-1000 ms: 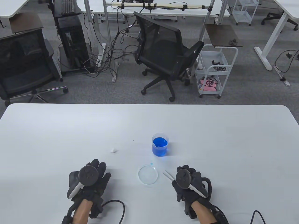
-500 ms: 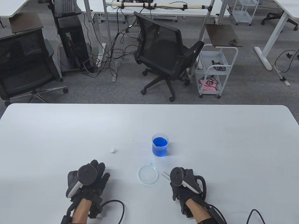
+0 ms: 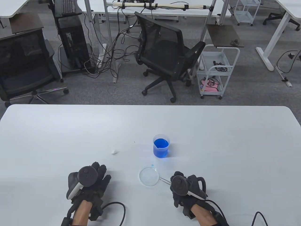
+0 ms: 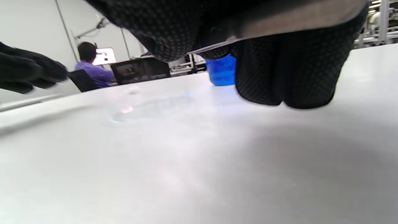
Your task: Dip tweezers-held cotton tuft into dye solution and dot onto culture dish
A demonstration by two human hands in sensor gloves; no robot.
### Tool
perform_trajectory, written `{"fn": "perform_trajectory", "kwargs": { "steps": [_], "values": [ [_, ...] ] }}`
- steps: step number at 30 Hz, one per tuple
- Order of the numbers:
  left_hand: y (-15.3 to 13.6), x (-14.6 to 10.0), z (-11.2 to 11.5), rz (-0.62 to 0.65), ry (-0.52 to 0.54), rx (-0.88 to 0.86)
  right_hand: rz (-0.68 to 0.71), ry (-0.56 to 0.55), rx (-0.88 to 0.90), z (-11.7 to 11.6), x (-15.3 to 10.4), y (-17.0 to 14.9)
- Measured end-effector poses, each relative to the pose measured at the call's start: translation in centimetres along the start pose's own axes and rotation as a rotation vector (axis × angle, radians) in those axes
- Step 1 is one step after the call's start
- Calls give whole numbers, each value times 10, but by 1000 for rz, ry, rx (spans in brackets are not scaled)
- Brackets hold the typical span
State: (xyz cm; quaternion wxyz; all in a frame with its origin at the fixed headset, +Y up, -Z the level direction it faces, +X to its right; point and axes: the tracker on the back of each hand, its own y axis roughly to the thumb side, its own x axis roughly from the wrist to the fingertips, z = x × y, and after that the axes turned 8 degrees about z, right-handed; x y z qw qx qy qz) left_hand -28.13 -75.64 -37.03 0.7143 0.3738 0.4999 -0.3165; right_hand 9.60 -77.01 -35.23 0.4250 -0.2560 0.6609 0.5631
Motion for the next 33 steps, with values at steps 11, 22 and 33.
{"fn": "perform_trajectory", "kwargs": {
  "steps": [11, 22, 33],
  "values": [
    [-4, -1, -3, -10, 11, -34, 15, 61, -2, 2, -5, 7],
    [-23, 11, -16, -106, 30, -53, -28, -50, -56, 20, -10, 7],
    [-30, 106, -42, -137, 15, 119, -17, -49, -35, 25, -13, 9]
  ]
}}
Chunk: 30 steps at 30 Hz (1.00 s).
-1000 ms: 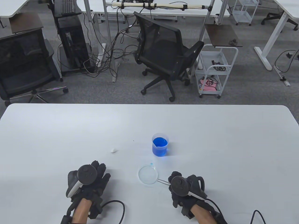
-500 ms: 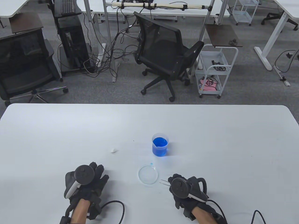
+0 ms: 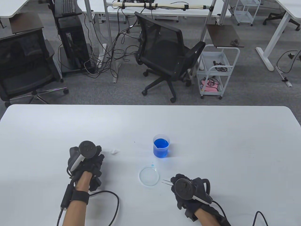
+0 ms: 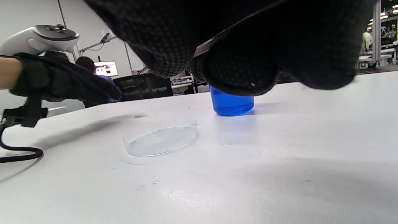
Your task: Dip tweezers-held cotton tuft into dye solution and dot onto culture dish
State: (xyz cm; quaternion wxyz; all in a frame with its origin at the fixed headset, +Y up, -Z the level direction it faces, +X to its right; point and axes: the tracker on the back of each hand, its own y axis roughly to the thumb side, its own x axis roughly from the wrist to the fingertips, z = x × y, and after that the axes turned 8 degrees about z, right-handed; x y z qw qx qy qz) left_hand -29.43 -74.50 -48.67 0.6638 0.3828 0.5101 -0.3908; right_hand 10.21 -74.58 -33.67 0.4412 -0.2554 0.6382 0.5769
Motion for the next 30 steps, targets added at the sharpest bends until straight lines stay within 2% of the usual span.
{"fn": "perform_trajectory", "kwargs": {
  "steps": [6, 13, 16, 22, 30],
  "values": [
    [11, 37, 15, 23, -99, 62, 10, 39, 4, -2, 1, 2],
    [13, 45, 32, 10, -198, 125, 22, 56, 12, -2, 1, 4],
    [15, 41, 36, 33, -172, 81, 20, 54, 16, -1, 1, 4],
    [23, 24, 36, 87, -149, 114, 18, 58, 26, -2, 1, 3],
    [28, -25, 26, 180, -105, -54, 19, 39, 29, -2, 1, 5]
  ]
}}
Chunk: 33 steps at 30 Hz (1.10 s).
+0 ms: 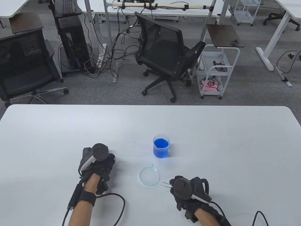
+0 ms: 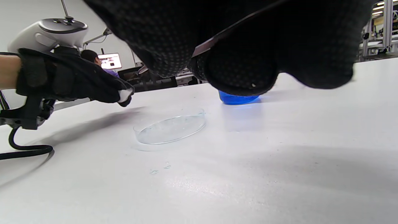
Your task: Dip tweezers-held cotton tuft into dye solution and dot onto culture dish
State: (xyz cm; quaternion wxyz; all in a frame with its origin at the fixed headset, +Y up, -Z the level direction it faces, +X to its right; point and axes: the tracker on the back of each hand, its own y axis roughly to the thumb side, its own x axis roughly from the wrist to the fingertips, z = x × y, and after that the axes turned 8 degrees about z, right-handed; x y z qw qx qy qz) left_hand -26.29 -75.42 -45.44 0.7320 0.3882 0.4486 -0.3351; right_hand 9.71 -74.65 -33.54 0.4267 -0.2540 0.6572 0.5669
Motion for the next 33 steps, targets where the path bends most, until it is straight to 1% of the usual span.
{"fn": "perform_trajectory", "kwargs": {
  "steps": [4, 8, 11, 14, 17, 19, 22, 24, 30, 33],
  "values": [
    [18, -33, -2, 105, 47, -89, 9, -29, 3, -1, -1, 6],
    [40, -57, 2, 220, 66, -139, 34, -55, 37, -2, -1, 15],
    [61, -72, 13, 327, 67, -178, 69, -59, 100, -4, -2, 25],
    [81, -82, 26, 419, 48, -159, 111, -57, 116, -7, -3, 37],
    [97, -88, 37, 494, 27, -121, 137, -64, 136, -8, -5, 46],
    [103, -90, 43, 523, 3, -113, 145, -66, 151, -9, -5, 49],
    [108, -91, 50, 537, -21, -85, 163, -60, 186, -10, -5, 50],
    [108, -91, 52, 540, -28, -73, 167, -76, 196, -10, -6, 51],
    [110, -89, 56, 547, -46, -80, 190, -95, 260, -9, -5, 53],
    [110, -88, 59, 552, -57, -76, 197, -122, 243, -9, -6, 55]
  ]
}}
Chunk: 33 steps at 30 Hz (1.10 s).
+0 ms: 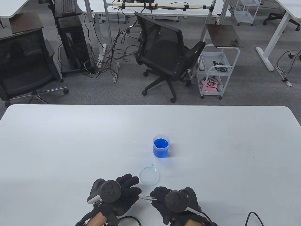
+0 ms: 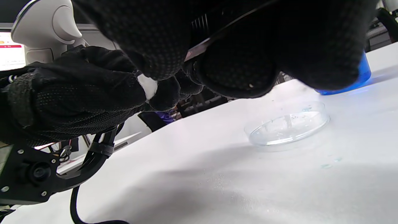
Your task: Dip tweezers-held cotton tuft into dye solution and dot onto culture dish
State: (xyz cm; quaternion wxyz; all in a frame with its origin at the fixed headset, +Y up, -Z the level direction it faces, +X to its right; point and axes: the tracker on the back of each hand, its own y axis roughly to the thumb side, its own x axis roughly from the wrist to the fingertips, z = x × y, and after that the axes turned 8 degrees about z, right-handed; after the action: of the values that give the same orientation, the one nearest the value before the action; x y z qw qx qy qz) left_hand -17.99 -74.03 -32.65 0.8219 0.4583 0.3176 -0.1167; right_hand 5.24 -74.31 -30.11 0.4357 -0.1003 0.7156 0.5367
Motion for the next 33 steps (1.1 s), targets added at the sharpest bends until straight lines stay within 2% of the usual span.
{"fn": "perform_trajectory", "kwargs": {
  "steps": [10, 22, 33],
  "values": [
    [0, 1, 3, 9, -16, -16, 9, -42, -20, 1, 0, 2],
    [-5, -1, 1, -7, -28, -87, -9, -25, -40, 5, -2, 0],
    [-25, -11, -9, -71, -33, -159, -82, -34, -56, 14, -5, -17]
  ]
}}
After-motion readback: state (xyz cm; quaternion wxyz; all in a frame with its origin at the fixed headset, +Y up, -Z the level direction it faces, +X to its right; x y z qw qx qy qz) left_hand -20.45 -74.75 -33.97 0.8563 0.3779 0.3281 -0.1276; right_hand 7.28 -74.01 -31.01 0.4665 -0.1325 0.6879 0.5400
